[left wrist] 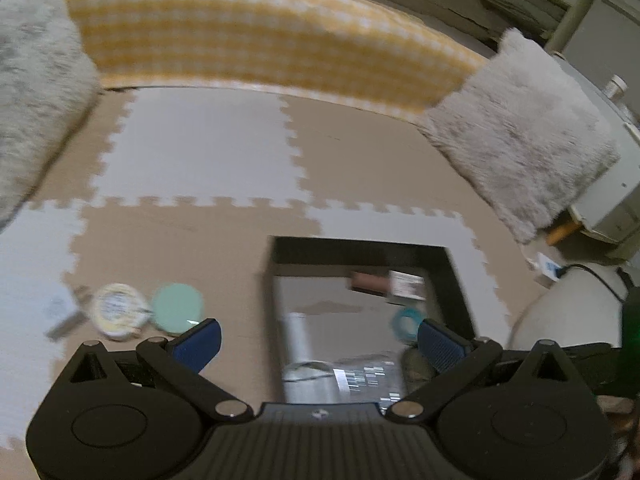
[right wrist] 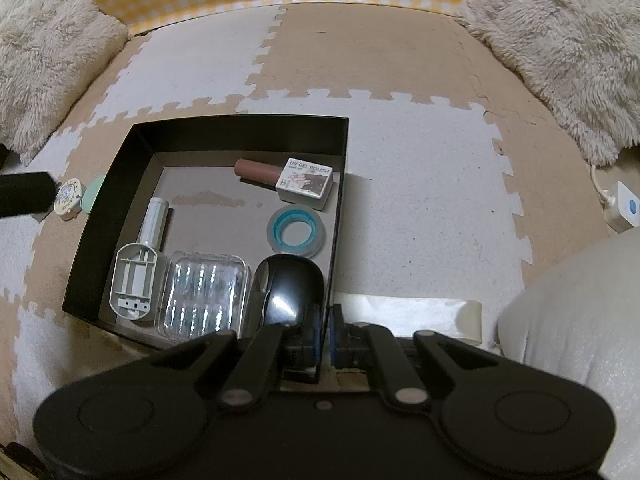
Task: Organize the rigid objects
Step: 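Move the left tool back over the white USB charger, then close the left tool on the white USB charger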
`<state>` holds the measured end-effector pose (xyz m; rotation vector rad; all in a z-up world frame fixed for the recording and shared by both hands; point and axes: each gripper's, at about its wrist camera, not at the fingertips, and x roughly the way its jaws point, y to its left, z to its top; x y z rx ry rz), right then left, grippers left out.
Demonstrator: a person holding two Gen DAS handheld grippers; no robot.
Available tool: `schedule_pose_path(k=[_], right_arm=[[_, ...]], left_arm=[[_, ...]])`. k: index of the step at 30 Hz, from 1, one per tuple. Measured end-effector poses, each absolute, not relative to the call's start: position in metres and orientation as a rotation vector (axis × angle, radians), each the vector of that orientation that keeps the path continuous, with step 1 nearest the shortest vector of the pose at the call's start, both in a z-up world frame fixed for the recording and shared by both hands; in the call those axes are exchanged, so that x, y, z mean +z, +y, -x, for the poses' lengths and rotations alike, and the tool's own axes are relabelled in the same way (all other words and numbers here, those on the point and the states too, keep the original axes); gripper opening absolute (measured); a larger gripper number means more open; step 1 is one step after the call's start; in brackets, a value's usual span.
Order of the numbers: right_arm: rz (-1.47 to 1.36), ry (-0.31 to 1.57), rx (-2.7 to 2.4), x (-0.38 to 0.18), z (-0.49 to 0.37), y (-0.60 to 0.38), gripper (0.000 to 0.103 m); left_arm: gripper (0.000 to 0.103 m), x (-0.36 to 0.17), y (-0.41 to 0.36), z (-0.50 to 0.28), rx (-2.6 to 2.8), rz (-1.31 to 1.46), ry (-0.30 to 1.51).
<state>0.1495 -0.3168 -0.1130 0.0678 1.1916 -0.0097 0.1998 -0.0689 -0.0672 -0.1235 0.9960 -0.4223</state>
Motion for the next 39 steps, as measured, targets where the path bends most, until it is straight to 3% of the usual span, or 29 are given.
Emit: schedule_pose_path(k=[12,31,34,36,39], right_arm=[[-0.061,1.192,-0.009,-0.113,-0.149,-0.316,0.005],[-0.052,1.194,-0.006,-0.113,-0.149,-0.314,0.005],[-0.05,1.195,-0.006,-0.113,-0.149,-0.315,0.005],[-0.054,1.197,-0.005,-0.113,-0.149,-0.315,0.005],[-0.049,1.201,-0.004,-0.114,-0.15,-0.314,0.005]], left_arm=[[0.103,-0.081,0.011,-0.215,-0.185,0.123,0.926],[0.103,-0.15,0.094,-0.252,0.173,0.477,1.022],[0.091,-0.154,0.096,-0.254,0.182,0.515,1.024],[0.075,-0.156,0.096,-0.255,0.184,0.523,1.037],[0.064,-0.16,0.099,-0.256,0.191,0.542,1.044]])
